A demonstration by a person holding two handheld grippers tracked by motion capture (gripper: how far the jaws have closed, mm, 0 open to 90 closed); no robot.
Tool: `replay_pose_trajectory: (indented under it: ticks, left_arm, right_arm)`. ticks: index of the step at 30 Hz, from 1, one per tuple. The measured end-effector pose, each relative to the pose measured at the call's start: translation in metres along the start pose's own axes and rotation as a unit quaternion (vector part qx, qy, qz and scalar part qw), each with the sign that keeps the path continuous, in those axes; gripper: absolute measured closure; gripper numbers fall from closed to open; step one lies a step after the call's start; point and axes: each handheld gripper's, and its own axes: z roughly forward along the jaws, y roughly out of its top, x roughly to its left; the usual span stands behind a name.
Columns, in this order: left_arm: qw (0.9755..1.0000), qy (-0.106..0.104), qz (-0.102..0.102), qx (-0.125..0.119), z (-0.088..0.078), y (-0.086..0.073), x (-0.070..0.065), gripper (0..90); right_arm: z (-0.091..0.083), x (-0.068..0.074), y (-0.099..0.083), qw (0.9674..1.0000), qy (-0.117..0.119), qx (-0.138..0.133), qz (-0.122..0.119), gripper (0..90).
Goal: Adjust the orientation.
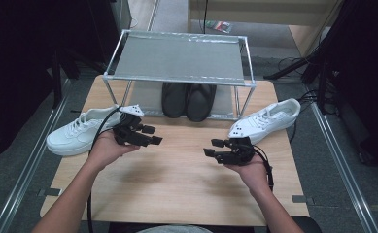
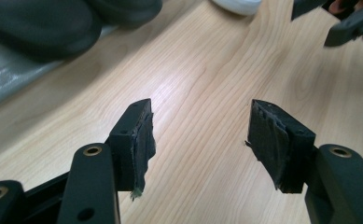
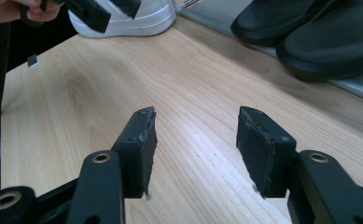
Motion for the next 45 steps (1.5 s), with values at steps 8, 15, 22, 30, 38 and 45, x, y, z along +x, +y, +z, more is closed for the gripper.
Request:
replay_pose_trajectory:
  ticks: [8,15,22,30,38,45]
  left_arm:
    - [0.9997,0.019,-0.014,-0.007,-0.015,-0.010,0.011,41.1]
    - [0.9983,0.041,-0.038,-0.017,-0.035,-0.022,0.027,41.3]
    - [0.9961,0.066,-0.055,-0.020,-0.054,-0.027,0.040,42.1]
    - [0.9909,0.097,-0.088,-0.028,-0.075,-0.033,0.063,42.0]
    - [0.9868,0.116,-0.107,-0.035,-0.083,-0.035,0.085,42.3]
    - [0.9848,0.113,-0.131,-0.002,-0.065,-0.032,0.103,49.3]
  right_arm:
    - [-0.001,-0.002,0.001,1.0000,-0.001,0.004,0.002,47.2]
    - [0.002,-0.001,0.001,1.0000,-0.001,0.007,0.002,46.9]
    - [0.004,-0.001,0.001,0.9999,-0.002,0.013,0.001,46.7]
    - [0.006,-0.001,0.000,0.9998,-0.003,0.020,0.001,46.7]
    - [0.004,0.000,-0.004,0.9997,-0.009,0.023,0.003,46.7]
    - [0.000,0.000,-0.009,0.9995,-0.017,0.024,0.007,46.7]
